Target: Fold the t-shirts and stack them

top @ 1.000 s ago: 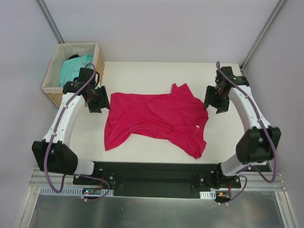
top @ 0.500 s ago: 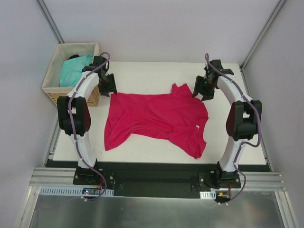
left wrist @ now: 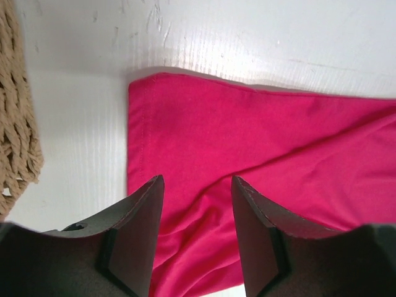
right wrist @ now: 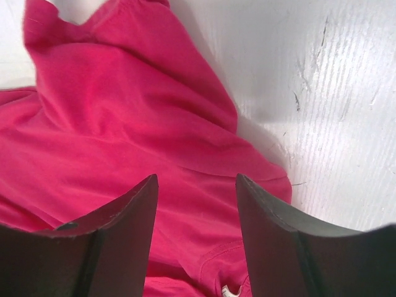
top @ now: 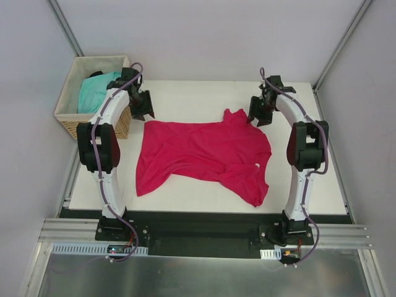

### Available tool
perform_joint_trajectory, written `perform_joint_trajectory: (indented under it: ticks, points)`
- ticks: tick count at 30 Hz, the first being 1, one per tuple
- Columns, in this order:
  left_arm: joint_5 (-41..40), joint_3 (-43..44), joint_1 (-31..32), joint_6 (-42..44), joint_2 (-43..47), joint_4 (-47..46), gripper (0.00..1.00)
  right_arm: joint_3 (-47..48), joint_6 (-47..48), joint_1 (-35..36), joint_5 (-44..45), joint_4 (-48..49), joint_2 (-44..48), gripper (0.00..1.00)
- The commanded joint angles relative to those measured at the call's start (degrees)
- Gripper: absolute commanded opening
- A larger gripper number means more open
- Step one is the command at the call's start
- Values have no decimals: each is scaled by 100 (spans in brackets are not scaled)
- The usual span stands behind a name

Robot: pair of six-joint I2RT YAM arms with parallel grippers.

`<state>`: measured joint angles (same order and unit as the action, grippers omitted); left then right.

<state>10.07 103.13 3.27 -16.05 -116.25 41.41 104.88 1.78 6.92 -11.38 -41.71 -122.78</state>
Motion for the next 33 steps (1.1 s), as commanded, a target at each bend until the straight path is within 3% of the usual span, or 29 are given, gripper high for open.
perform_joint_trajectory:
  ticks: [1, 10, 25, 33]
  points:
    - [355, 137, -37, -179, 84, 350, 47, 305, 147, 108, 30, -48, -114, 55]
    - [672, 198, -37, -152, 497, 649, 47, 1403, 86, 327, 100, -257, -965, 50]
    - [1024, 313, -37, -363, 761, 816, 47, 2194, 323, 468, 1691, -1057, -1512, 50]
    - [1006, 383, -37, -372, 875, 886, 47, 2265, 411, 460, 1297, -1093, -1731, 49]
